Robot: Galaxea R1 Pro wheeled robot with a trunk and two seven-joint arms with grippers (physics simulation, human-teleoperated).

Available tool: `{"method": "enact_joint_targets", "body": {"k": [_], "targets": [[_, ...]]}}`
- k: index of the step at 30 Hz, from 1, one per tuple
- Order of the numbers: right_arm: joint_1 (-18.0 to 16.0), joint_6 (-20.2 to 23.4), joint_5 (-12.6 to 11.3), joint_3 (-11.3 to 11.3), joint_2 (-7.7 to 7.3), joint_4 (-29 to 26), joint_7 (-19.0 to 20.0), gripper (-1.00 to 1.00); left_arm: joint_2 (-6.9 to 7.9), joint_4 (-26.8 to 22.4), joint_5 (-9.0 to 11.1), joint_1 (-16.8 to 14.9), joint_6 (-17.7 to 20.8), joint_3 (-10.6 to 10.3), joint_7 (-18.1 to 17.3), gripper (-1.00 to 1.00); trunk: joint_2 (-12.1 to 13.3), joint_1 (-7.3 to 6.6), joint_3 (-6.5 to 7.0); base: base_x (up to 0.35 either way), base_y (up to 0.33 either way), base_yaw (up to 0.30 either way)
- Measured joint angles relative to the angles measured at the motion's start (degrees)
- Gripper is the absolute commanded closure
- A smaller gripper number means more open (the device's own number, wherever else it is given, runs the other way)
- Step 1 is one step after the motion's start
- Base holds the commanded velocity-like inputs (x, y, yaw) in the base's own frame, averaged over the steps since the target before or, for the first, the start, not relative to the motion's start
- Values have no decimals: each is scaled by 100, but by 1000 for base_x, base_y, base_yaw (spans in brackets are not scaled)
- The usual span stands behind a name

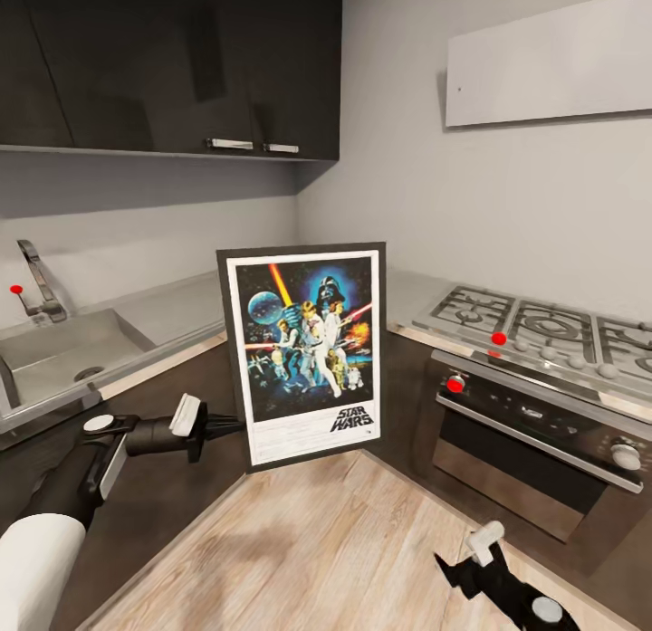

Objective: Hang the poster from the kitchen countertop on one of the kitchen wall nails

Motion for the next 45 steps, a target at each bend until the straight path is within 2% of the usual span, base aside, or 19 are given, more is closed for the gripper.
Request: {"method": "enact_joint_targets", "body": {"k": [3,4,7,8,9,13,16,19,21,24,28,37,41,43,45], "targets": [[-390,270,-290,-151,-234,-37,546,-100,10,-1,1,0,3,0,0,100,0,0,-1,0,0,0],[-553,503,-452,-262,-334,-47,759,-100,13,-1,2,0,5,0,0,100,0,0,0,0,0,0],[-745,885,-632,-413,-512,-56,1119,-100,15,-1,4,0,7,1,0,100,0,0,-1,0,0,0],[-853,1054,-704,-473,-625,-59,1401,-100,16,-1,4,0,14,1,0,100,0,0,-1,0,0,0],[-915,1120,-727,-493,-674,-59,1571,-100,15,-3,4,0,24,1,0,100,0,0,-1,0,0,0],[-1343,1339,-769,-551,-880,-63,2695,-100,10,-32,5,0,283,-5,0,100,0,0,-1,0,0,0],[-1606,1628,-776,-565,-1106,-60,3819,-100,8,-47,5,0,438,-16,-1,100,0,0,-1,0,0,0],[-1794,2081,-777,-569,-1220,-66,4511,-100,3,-56,5,0,480,-32,-1,100,0,0,-1,0,0,0],[-1859,2266,-780,-570,-1249,-73,4785,-100,2,-92,5,0,493,-37,-1,100,0,0,-1,0,0,0],[-1934,2478,-784,-550,-1274,-143,5421,-100,-5,-236,5,0,510,-41,-1,100,0,0,-1,0,0,0],[-1959,2552,-783,-538,-1283,-195,5752,-100,-8,-297,6,0,516,-79,-1,100,0,0,-1,0,0,0],[-1970,2584,-772,-523,-1266,-219,5905,-100,-15,-439,31,0,481,-553,-1,100,0,0,-1,0,0,0],[-1971,2582,-770,-521,-1257,-220,5893,-100,-25,-461,282,1,462,-820,-12,100,0,0,-1,0,0,0],[-1983,2582,-770,-522,-1256,-225,5892,-100,-27,-465,426,1,459,-1055,-12,100,0,0,-1,0,0,0],[-1993,2583,-774,-521,-1248,-304,5903,-100,-26,-466,513,1,458,-1140,-12,100,0,0,-1,0,0,0]]}}
